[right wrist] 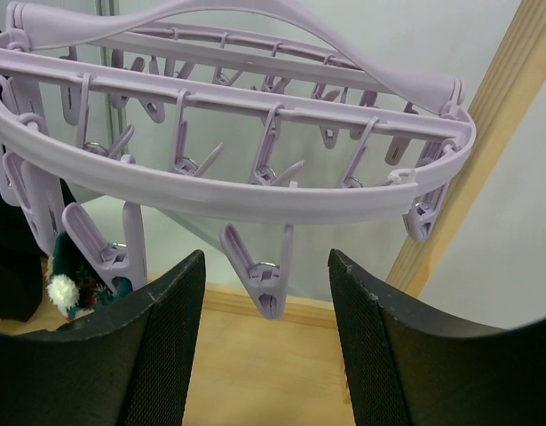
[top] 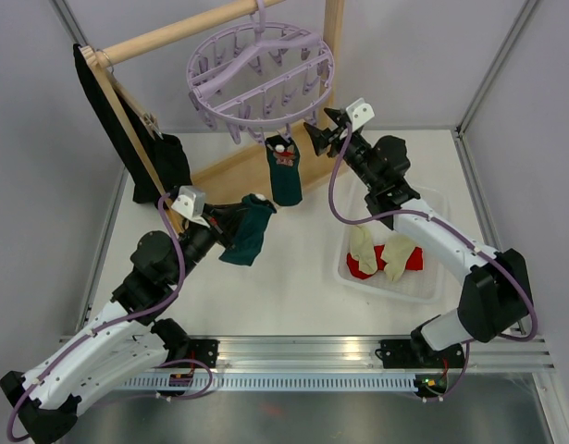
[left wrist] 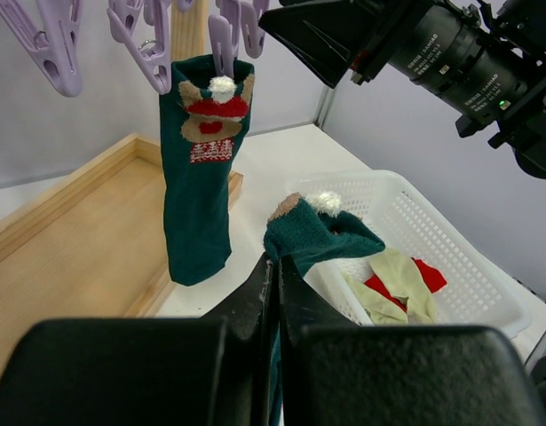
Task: Clip the socks to the hanger
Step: Open the clamp at the hanger.
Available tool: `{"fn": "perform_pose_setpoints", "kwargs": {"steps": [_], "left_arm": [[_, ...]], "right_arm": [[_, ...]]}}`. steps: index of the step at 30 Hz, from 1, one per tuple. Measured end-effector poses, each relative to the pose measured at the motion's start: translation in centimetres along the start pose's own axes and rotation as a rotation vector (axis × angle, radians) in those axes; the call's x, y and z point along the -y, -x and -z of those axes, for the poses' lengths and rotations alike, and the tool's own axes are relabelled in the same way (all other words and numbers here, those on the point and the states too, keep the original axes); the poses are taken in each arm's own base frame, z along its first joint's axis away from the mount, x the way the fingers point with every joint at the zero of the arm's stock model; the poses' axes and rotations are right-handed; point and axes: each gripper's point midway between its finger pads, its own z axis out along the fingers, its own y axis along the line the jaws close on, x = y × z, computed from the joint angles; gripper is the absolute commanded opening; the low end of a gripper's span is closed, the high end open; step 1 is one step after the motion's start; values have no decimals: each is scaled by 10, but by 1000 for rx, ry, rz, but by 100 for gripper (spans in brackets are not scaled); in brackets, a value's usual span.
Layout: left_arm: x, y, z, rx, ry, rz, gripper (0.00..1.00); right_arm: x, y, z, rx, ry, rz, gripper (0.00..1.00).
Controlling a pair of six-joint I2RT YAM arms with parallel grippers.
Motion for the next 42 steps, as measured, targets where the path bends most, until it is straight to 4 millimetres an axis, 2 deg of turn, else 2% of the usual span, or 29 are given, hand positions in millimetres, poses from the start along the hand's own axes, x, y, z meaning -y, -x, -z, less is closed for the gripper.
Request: {"fn": "perform_pose_setpoints", "kwargs": {"steps": [12, 25, 31, 35, 42], "left_arm": [[1, -4, -2, -14, -8, -1, 2], [1, -5, -2, -16, -8, -1, 2], [1, -5, -2, -17, -8, -1, 2], [1, -5, -2, -17, -8, -1, 2], [1, -5, -2, -18, -9, -2, 2]], "right_arm": [[-7, -12, -15, -9, -6, 11, 64], [-1, -6, -25, 13, -94, 54, 64], [5, 0, -28, 24, -126, 55, 54], [6, 2, -29, 19, -130, 53, 43], [-1, -9, -28, -35, -118, 36, 29]]}}
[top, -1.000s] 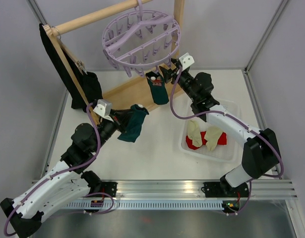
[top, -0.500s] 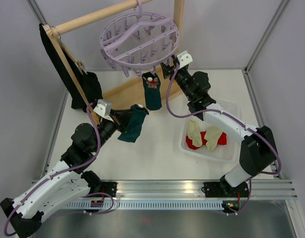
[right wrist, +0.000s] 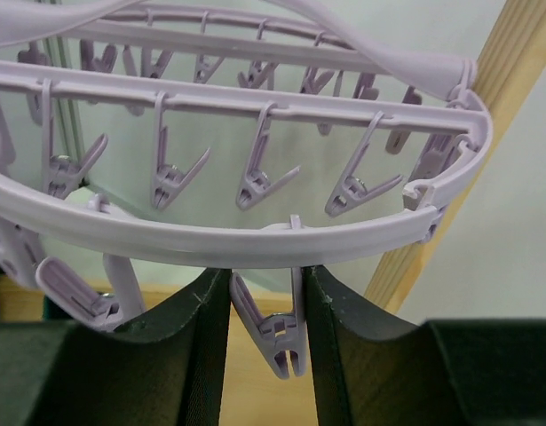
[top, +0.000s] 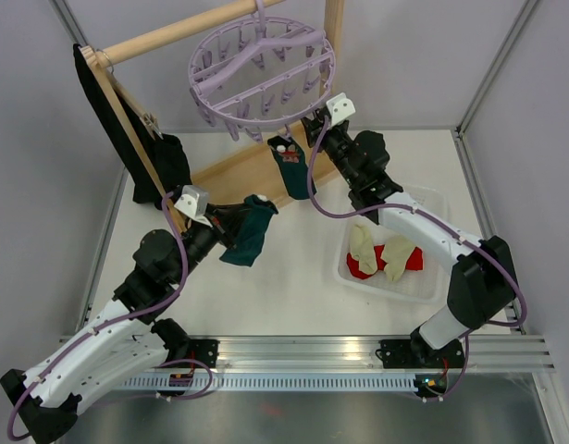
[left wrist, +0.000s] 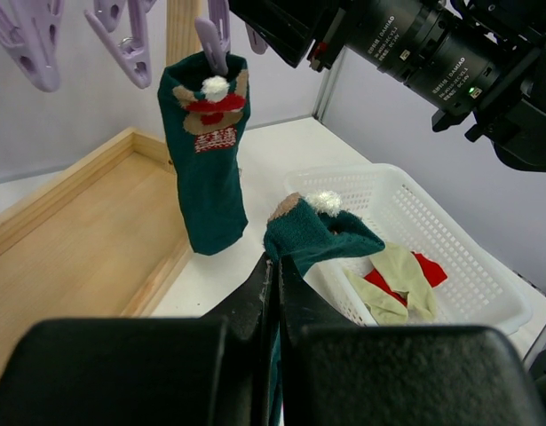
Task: Clip the socks to the hanger
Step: Open the clamp at the hanger, then clamp the sock onto the hanger.
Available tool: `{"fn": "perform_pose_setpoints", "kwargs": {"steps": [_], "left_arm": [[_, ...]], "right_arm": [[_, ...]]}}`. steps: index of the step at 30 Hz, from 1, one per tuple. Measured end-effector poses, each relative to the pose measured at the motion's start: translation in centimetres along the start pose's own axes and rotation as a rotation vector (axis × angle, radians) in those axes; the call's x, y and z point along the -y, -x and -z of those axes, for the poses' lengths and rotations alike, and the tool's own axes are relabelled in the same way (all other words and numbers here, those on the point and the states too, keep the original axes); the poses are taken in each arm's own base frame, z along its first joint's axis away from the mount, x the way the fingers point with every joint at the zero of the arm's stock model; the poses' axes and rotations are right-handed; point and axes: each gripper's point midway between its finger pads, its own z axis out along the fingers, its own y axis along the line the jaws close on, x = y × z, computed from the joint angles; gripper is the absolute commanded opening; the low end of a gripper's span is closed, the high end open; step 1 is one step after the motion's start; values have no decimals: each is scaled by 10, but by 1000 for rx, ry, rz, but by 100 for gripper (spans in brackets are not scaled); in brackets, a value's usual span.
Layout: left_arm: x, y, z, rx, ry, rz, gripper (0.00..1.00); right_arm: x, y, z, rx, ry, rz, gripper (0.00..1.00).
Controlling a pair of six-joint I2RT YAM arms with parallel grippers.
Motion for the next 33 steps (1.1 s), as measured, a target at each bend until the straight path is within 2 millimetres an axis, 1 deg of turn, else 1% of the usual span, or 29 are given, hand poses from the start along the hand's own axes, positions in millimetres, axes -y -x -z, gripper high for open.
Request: {"fn": "perform_pose_setpoints", "kwargs": {"steps": [3, 5, 12, 13, 15, 16, 20, 22, 26, 33], "left_arm": [[1, -1, -1, -4, -3, -1, 2], [2, -2, -1, -8, -12, -1, 2], [3, -3, -5, -17, -15, -1, 2], [3, -4, -6, -21, -15, -1, 2], [3, -8, -10, -33, -12, -1, 2], [3, -10, -13, -40, -11, -1, 2], [3, -22, -29, -80, -4, 13, 2], [3, -24, -37, -91, -1, 20, 2], [6, -21, -59, -93, 1, 29, 2], [11, -13, -104, -80, 3, 54, 2]], "right_arm": [[-7, -2, 4, -29, 17, -15, 24], [-11, 1, 8, -46, 27, -35, 22], [-22, 23, 14, -91, 54, -156, 11], [-24, 27, 14, -98, 57, -181, 7], [-27, 31, 16, -110, 63, -222, 3], [-29, 32, 16, -117, 67, -246, 0], [-38, 32, 19, -158, 81, -333, 0], [-42, 33, 20, -175, 84, -365, 0], [-47, 33, 23, -204, 87, -424, 0], [-52, 33, 26, -250, 86, -485, 0]]}}
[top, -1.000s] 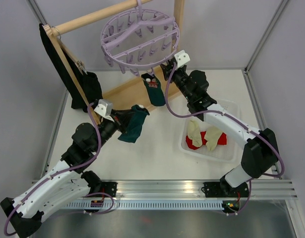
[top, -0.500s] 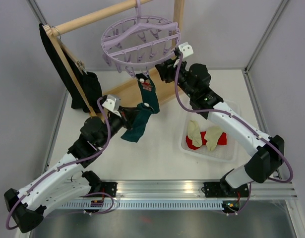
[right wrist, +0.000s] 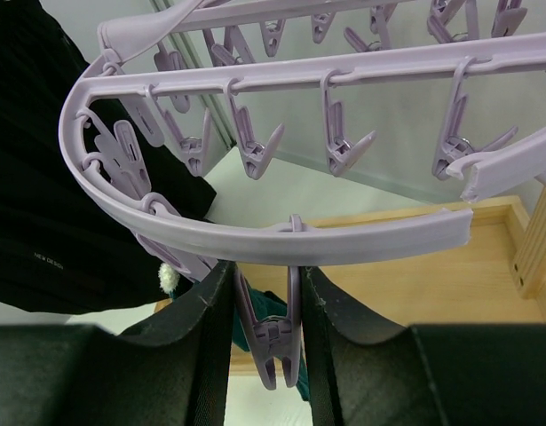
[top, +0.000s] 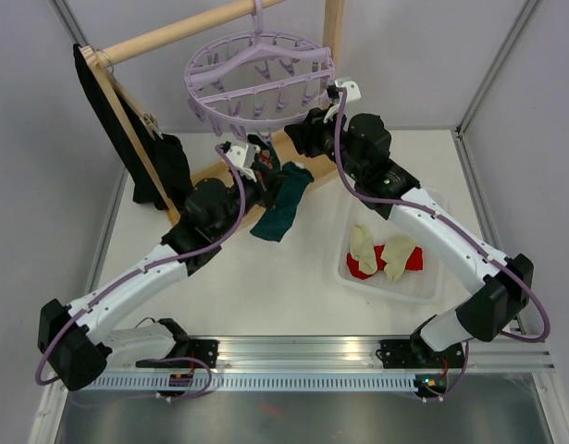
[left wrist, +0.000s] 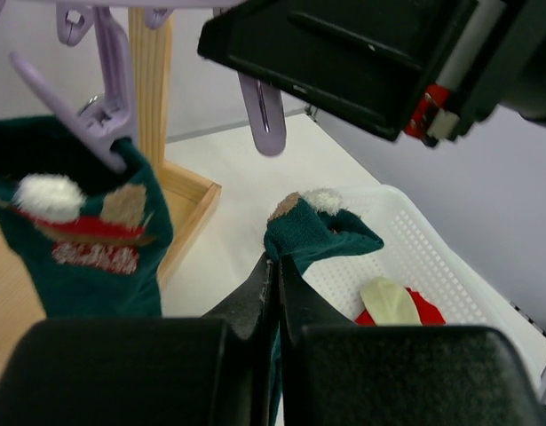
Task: Clip the socks to the hanger
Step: Clamp the sock onto the hanger.
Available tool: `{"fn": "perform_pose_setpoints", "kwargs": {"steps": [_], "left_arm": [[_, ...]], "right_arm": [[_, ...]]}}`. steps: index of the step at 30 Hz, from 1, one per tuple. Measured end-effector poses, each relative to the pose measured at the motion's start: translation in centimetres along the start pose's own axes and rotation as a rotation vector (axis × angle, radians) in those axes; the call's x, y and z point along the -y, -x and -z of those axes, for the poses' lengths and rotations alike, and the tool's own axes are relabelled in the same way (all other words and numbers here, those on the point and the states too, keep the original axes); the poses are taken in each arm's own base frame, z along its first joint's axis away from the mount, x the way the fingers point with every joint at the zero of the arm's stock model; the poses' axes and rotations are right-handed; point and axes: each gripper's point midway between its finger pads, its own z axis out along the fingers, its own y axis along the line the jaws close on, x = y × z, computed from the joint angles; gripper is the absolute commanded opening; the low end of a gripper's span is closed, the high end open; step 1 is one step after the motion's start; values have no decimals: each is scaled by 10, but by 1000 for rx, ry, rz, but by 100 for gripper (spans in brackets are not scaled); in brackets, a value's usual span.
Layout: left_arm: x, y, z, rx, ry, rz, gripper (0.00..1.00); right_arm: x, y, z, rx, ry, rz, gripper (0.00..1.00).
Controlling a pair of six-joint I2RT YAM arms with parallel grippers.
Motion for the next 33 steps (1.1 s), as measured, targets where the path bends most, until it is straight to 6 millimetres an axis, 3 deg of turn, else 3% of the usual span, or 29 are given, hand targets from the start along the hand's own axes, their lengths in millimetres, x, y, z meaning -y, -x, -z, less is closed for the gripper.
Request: {"fn": "perform_pose_setpoints", "kwargs": {"steps": [5, 13, 19, 33], "left_arm": [[-10, -2, -23, 0, 19, 30, 2], [-32, 1, -34, 22, 19, 112, 2], [-32, 15, -35, 78, -51, 163, 2], [-20, 6, -41, 54, -136, 219, 2]], "right_arm": [[-1, -1, 1, -11, 1, -20, 0], [-2, 0, 4, -12, 1, -23, 0], [-3, 4, 6, -5, 3, -23, 0], [-7, 5, 6, -4, 22, -22, 0]]}}
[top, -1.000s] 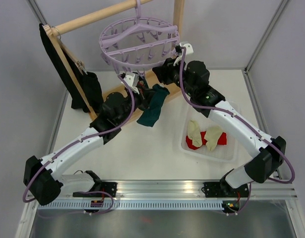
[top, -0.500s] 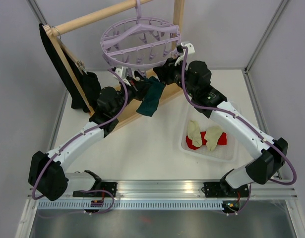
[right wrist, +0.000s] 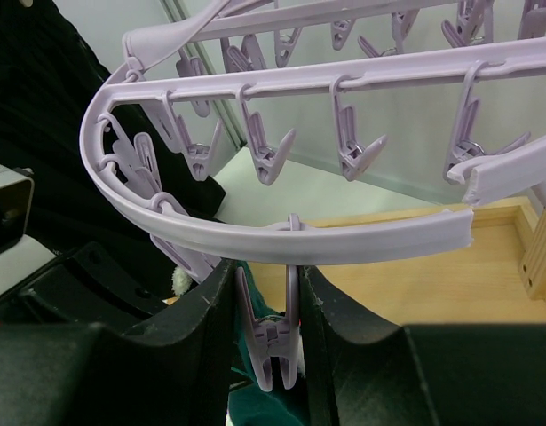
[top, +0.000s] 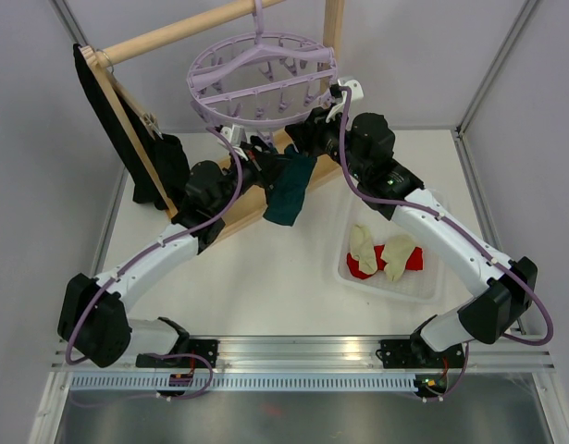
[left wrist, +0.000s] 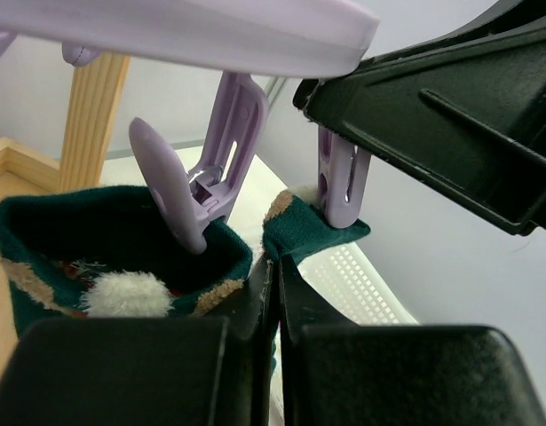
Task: Clip the socks to the hanger
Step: Clamp the sock onto the hanger.
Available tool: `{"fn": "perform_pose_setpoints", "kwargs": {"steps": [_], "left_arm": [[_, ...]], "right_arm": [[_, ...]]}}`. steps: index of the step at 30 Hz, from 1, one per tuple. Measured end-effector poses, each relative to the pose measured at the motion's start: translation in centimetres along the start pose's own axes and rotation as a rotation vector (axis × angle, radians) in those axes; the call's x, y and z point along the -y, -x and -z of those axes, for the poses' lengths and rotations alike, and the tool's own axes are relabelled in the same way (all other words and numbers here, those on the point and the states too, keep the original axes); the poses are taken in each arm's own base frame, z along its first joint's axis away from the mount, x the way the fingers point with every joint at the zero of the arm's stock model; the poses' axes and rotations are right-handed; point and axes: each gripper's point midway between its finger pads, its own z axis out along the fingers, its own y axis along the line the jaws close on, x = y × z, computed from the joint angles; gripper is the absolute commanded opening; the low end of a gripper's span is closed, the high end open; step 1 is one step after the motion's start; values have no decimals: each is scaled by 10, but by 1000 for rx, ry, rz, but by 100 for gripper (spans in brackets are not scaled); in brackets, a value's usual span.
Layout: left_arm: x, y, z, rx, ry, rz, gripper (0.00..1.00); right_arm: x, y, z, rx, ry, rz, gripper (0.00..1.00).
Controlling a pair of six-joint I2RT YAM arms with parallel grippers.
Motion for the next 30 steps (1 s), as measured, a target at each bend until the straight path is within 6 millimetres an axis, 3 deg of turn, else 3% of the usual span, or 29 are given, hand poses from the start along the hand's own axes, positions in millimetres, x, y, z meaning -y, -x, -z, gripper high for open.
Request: {"fn": "perform_pose_setpoints", "kwargs": {"steps": [14, 30], "left_arm": [[1, -13, -5, -35, -29, 47, 2], [7, -7, -7, -20, -51, 61, 2]], "right_arm": [[-4, 4, -1, 15, 18, 0, 0], [-4, 6, -1, 22, 22, 0, 0]]}}
